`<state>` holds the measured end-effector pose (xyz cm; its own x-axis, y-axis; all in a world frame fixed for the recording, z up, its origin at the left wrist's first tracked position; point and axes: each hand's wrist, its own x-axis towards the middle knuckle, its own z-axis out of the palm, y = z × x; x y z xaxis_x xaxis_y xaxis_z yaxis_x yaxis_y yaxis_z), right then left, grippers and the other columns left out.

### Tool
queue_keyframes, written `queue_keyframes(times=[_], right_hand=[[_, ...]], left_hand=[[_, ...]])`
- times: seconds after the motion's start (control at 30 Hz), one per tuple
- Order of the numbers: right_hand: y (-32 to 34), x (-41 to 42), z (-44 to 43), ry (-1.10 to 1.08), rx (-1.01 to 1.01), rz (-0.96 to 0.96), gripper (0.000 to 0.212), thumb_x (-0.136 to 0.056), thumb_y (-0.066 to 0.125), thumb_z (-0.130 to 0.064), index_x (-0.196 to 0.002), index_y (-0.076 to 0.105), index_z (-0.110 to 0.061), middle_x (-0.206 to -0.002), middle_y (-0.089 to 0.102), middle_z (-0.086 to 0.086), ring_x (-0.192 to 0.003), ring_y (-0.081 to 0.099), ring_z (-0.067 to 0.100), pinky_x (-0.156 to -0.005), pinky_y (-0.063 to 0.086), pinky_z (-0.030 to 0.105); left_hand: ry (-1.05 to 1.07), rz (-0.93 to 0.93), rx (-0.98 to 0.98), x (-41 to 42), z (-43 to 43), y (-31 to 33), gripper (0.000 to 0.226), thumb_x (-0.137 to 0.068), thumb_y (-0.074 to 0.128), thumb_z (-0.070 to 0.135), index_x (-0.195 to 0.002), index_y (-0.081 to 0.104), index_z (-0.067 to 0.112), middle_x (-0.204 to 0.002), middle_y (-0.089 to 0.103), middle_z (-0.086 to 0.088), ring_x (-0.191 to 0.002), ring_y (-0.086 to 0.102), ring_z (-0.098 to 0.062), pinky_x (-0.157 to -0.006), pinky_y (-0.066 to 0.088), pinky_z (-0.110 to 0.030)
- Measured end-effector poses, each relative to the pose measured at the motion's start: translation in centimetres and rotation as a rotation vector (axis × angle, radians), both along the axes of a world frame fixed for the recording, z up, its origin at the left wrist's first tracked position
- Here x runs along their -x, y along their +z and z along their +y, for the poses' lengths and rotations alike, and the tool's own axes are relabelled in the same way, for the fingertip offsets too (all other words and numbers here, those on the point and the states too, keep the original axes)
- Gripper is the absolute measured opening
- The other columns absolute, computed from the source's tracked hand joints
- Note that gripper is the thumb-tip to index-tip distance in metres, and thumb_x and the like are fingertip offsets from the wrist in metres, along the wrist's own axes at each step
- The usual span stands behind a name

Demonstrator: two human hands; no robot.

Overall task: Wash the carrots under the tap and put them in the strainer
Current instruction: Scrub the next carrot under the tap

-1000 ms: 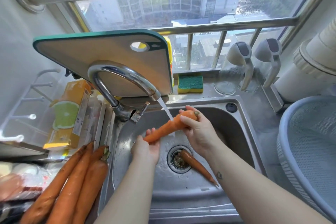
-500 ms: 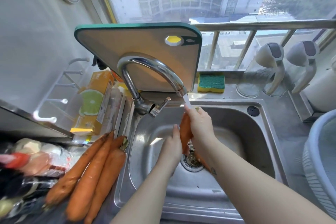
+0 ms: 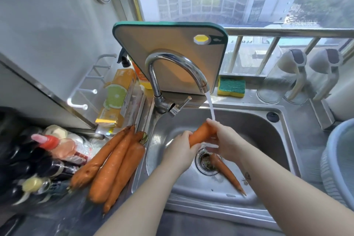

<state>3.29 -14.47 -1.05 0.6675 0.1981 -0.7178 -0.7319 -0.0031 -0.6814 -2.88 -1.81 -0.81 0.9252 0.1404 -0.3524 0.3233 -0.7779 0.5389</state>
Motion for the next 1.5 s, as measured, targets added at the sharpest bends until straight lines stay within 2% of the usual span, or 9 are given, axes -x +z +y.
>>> queue_keyframes(times=[0.1,0.23,0.37,0.7,0.8,0.97,1.27,1.4,1.5], right_hand=[[-0.2,0.8,0.1,0.084,0.115,-0.017,0.025,-0.089,0.062,-0.038,-0.095,0.060,-0.014,-0.080,0.059,0.003,-0.075,0.057,0.018,-0.085,0.048,0.039],[0.3,1.7,2.7,0.082,0.057,-0.124,0.027,-0.088,0.066,-0.030,-0.107,0.061,-0.011,-0.069,0.057,0.002,-0.058,0.055,0.013,-0.069,0.051,0.030],[1.2,2.6,6.4,0.174,-0.005,-0.171,0.036,-0.086,0.068,-0.030,-0.113,0.060,-0.008,-0.091,0.064,0.010,-0.076,0.061,0.020,-0.073,0.057,0.032],[0.0,5.4,11.7,0.654,0.057,-0.139,0.033,-0.086,0.069,-0.027,-0.107,0.062,-0.003,-0.097,0.068,0.014,-0.081,0.067,0.025,-0.077,0.058,0.034],[-1.8,6.4,12.2,0.685,0.067,-0.128,0.024,-0.086,0.069,-0.022,-0.099,0.063,-0.003,-0.085,0.066,0.010,-0.072,0.066,0.021,-0.071,0.058,0.028],[-4.0,7.0,12.7,0.694,0.081,-0.130,0.027,-0.089,0.065,-0.021,-0.108,0.063,-0.002,-0.089,0.068,0.011,-0.081,0.065,0.023,-0.075,0.056,0.031],[-5.2,6.5,11.5,0.728,0.027,-0.059,0.058,-0.089,0.064,-0.010,-0.140,0.037,-0.007,-0.115,0.064,0.018,-0.089,0.065,0.022,-0.079,0.052,0.031],[-5.2,6.3,10.5,0.757,0.029,-0.080,0.054,-0.091,0.062,-0.013,-0.140,0.038,-0.008,-0.123,0.060,0.017,-0.089,0.063,0.020,-0.073,0.053,0.024],[-5.5,6.2,10.0,0.771,0.020,-0.102,0.049,-0.091,0.062,-0.008,-0.135,0.044,-0.005,-0.121,0.062,0.017,-0.095,0.065,0.021,-0.076,0.054,0.023]], left_hand=[[0.009,0.027,-0.045,1.1,1.5,0.4,0.036,-0.090,0.057,0.042,-0.121,0.049,0.027,-0.111,0.061,0.004,-0.095,0.060,-0.021,-0.081,0.049,-0.036],[0.081,-0.062,-0.103,3.1,3.5,0.9,0.039,-0.091,0.057,0.042,-0.125,0.048,0.025,-0.120,0.050,0.003,-0.101,0.057,-0.019,-0.082,0.047,-0.033],[0.147,-0.136,-0.205,5.3,6.7,1.8,0.044,-0.087,0.059,0.048,-0.126,0.048,0.029,-0.123,0.049,0.006,-0.109,0.054,-0.017,-0.085,0.044,-0.032],[0.074,-0.121,-0.416,12.4,10.5,1.3,0.048,-0.084,0.057,0.051,-0.122,0.044,0.025,-0.121,0.054,0.008,-0.111,0.054,-0.019,-0.090,0.038,-0.032],[-0.012,-0.074,-0.585,13.4,10.3,-0.6,0.056,-0.084,0.061,0.045,-0.130,0.040,0.021,-0.124,0.053,0.000,-0.113,0.053,-0.023,-0.094,0.037,-0.035],[-0.095,-0.191,-0.729,14.0,10.3,-2.7,0.066,-0.050,0.087,0.032,-0.111,0.064,0.021,-0.089,0.060,-0.004,-0.074,0.060,-0.024,-0.062,0.046,-0.034],[-0.138,-0.195,-0.767,13.8,10.0,-3.5,0.062,-0.052,0.083,0.038,-0.109,0.065,0.024,-0.111,0.065,-0.006,-0.101,0.061,-0.026,-0.083,0.041,-0.040],[-0.173,-0.200,-0.766,12.8,9.4,-3.5,0.054,-0.055,0.082,0.034,-0.106,0.067,0.023,-0.110,0.066,-0.006,-0.099,0.063,-0.027,-0.083,0.031,-0.040],[-0.201,-0.193,-0.767,12.1,9.1,-3.8,0.051,-0.058,0.080,0.036,-0.105,0.064,0.024,-0.108,0.065,-0.004,-0.096,0.062,-0.025,-0.081,0.036,-0.038]])
